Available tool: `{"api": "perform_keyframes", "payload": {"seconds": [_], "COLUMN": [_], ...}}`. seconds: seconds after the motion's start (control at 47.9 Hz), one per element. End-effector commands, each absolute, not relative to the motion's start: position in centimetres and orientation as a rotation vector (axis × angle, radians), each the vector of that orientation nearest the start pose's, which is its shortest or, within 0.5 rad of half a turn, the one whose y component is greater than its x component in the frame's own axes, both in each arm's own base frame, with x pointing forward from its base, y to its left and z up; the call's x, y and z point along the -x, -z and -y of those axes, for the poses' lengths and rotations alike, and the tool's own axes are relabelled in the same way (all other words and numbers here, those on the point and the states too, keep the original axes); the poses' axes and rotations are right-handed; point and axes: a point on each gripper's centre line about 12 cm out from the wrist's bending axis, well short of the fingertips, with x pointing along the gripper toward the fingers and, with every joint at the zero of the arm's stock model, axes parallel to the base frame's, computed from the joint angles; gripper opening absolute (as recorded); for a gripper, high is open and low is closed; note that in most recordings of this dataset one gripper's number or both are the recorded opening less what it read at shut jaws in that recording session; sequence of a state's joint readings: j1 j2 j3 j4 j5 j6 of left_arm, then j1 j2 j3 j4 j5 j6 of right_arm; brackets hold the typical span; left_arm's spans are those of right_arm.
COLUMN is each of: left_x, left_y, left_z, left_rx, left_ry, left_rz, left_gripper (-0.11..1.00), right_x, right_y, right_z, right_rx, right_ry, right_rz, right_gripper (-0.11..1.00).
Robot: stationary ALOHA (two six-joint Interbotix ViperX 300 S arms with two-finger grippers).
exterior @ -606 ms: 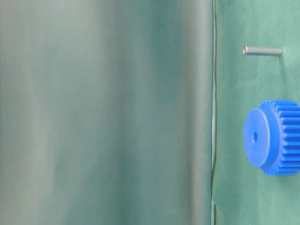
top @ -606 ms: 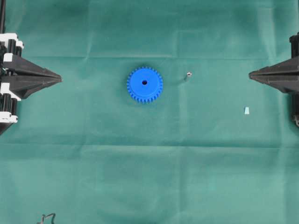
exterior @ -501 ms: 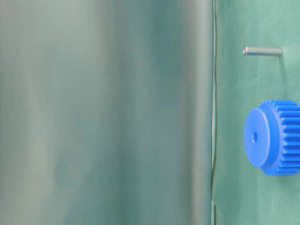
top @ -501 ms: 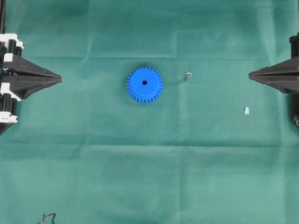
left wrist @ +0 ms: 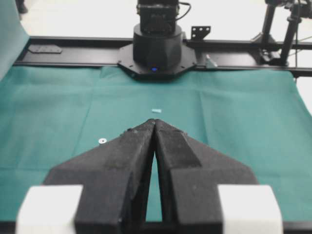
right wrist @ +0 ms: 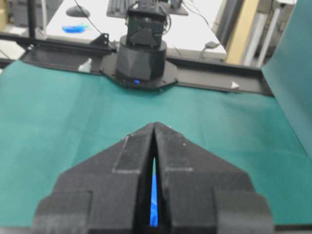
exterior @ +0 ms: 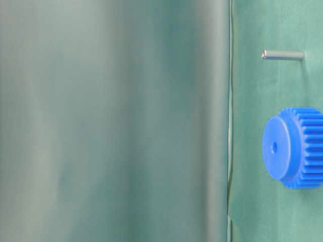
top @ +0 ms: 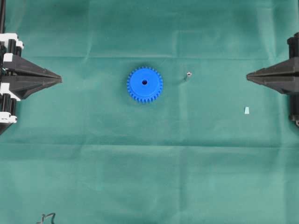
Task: Insert the shaft into the center hole of the gear.
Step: 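Move the right gripper toward the silver shaft right of the gear, then close the right gripper on the silver shaft and lift it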
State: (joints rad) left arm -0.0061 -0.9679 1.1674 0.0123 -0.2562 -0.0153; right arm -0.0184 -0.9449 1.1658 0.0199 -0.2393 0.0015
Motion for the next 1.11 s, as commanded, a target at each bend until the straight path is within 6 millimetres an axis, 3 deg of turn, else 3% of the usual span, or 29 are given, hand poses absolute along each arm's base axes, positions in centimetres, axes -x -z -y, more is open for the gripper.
{"api": "perform_keyframes", "payload": {"seconds": [0.0, 0.251, 0.313, 0.397, 0.564, 0.627, 0.773, 0.877, 1.086], "left_x": [-20.1, -20.1, -20.1, -20.1, -20.1, -20.1, -20.1, -20.1, -20.1], "left_y": [-30.5, -30.5, -30.5, -30.5, -30.5, -30.5, -30.5, -30.5, -30.5], "left_z": [0.2, 0.2, 0.2, 0.2, 0.2, 0.2, 0.2, 0.2, 0.2], "left_rx": [0.001, 0.002, 0.001, 0.001, 0.002, 0.002, 0.002, 0.001, 0.002], "left_ry": [0.012, 0.013, 0.013, 0.012, 0.011, 0.011, 0.011, 0.012, 0.011], "left_rz": [0.087, 0.086, 0.084, 0.084, 0.084, 0.084, 0.084, 0.084, 0.083], "left_gripper": [0.00, 0.00, 0.00, 0.00, 0.00, 0.00, 0.00, 0.00, 0.00], "right_x": [-21.1, -23.9, -24.7, -26.0, -28.5, -29.5, -31.2, -32.0, -32.2], "right_y": [-29.5, -27.9, -27.1, -25.9, -22.7, -20.9, -17.4, -15.2, -12.6], "right_z": [1.1, 2.8, 3.0, 3.4, 4.2, 4.5, 5.1, 5.5, 6.4], "right_rx": [-0.034, -0.083, -0.094, -0.108, -0.140, -0.153, -0.182, -0.202, -0.228], "right_ry": [0.053, 0.126, 0.135, 0.147, 0.172, 0.184, 0.210, 0.230, 0.273], "right_rz": [0.018, -0.094, -0.131, -0.184, -0.310, -0.365, -0.460, -0.512, -0.566], "right_gripper": [0.03, 0.03, 0.08, 0.25, 0.76, 0.90, 0.82, 0.82, 0.81]}}
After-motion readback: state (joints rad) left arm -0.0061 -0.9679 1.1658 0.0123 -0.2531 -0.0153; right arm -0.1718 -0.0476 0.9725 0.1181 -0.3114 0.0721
